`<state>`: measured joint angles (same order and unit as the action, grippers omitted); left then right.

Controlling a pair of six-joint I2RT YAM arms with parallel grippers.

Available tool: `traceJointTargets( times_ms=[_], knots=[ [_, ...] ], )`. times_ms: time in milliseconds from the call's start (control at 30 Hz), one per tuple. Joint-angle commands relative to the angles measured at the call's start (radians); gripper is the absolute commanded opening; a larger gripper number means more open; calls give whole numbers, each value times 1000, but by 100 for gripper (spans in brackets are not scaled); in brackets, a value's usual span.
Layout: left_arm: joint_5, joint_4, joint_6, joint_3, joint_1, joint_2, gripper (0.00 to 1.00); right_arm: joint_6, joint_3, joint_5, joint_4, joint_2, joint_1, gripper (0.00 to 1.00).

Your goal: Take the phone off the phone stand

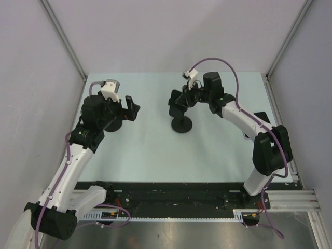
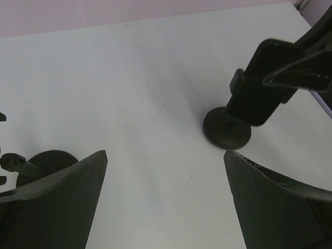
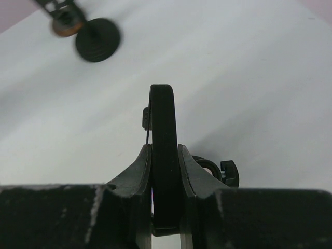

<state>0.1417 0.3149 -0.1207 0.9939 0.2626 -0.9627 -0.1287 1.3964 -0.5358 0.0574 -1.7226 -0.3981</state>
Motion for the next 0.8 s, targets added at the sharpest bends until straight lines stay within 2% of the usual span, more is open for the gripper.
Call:
traceJointTargets(
  times_ms=[0, 233, 333, 433, 467, 533, 667, 767],
  knots=[
    [108, -40, 41, 2, -2, 19, 100, -43, -34, -111, -90, 150, -77, 0],
    [312, -74, 72, -6, -2, 10, 100, -166, -56, -199, 131, 175, -189, 0],
    [407, -88, 84, -11, 0, -1, 100, -196, -57, -201, 193, 185, -211, 7],
    [476, -97, 90, -14, 9, -22, 100, -218, -60, -201, 228, 199, -226, 22],
    [489, -99, 98, -15, 21, -25, 100, -221, -60, -202, 231, 205, -232, 32],
    [507, -105, 107, -21, 36, -42, 100, -224, -63, -194, 245, 222, -232, 39],
    [509, -105, 142, -26, 93, -73, 99, -218, -83, -170, 254, 268, -232, 70],
    [477, -105, 154, -28, 118, -90, 99, -195, -111, -126, 257, 326, -235, 82]
  ],
)
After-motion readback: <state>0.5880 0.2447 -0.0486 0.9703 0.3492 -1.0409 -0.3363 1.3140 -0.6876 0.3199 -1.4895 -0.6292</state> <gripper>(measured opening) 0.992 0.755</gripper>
